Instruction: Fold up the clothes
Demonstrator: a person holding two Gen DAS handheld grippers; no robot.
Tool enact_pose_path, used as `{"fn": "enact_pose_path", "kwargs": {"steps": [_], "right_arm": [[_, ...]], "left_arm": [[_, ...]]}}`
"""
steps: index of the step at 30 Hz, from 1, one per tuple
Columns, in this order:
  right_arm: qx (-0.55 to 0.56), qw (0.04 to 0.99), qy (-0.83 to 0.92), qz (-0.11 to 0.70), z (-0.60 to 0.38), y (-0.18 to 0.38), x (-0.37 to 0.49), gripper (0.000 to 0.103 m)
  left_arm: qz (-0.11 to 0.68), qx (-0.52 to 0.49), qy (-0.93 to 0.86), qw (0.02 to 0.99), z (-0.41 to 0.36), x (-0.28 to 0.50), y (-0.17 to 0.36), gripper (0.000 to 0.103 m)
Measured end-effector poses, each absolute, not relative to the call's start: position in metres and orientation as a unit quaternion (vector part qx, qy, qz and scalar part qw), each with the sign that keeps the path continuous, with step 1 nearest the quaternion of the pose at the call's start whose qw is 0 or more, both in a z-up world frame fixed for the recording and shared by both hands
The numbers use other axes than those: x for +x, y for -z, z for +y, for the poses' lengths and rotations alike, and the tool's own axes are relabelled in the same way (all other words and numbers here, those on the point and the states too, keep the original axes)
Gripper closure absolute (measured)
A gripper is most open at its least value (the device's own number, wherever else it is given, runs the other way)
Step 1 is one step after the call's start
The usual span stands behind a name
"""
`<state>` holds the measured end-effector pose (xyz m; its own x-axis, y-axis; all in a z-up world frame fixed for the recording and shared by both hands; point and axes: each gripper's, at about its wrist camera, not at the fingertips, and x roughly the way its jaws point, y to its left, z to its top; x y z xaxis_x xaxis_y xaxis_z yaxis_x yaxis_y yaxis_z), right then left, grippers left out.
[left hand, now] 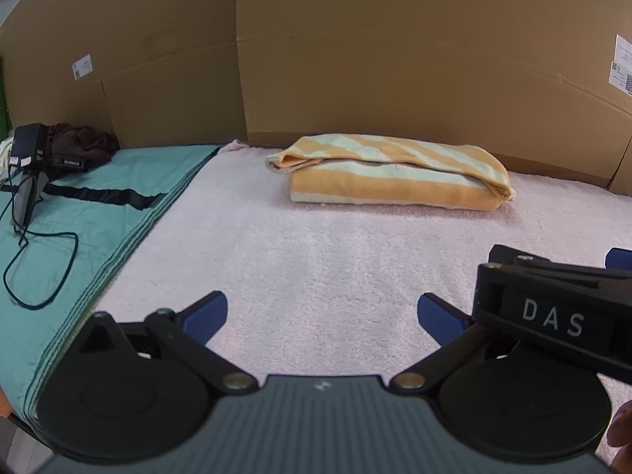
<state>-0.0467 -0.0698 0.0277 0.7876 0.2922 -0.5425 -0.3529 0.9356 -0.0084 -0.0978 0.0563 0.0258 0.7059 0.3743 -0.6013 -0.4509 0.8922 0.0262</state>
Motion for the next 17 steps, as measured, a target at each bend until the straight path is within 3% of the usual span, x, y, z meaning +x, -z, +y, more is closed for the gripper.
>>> {"fn": "enact_pose_path", "kwargs": {"steps": [17], "right_arm": [[-0.056, 0.945, -0.164, 0.277, -0.0719, -0.0256, -0.0478, 0.005]], "left_arm": [[0.319, -0.071, -0.213, 0.921, 0.0558, -0.0977, -0.025, 0.0]]}}
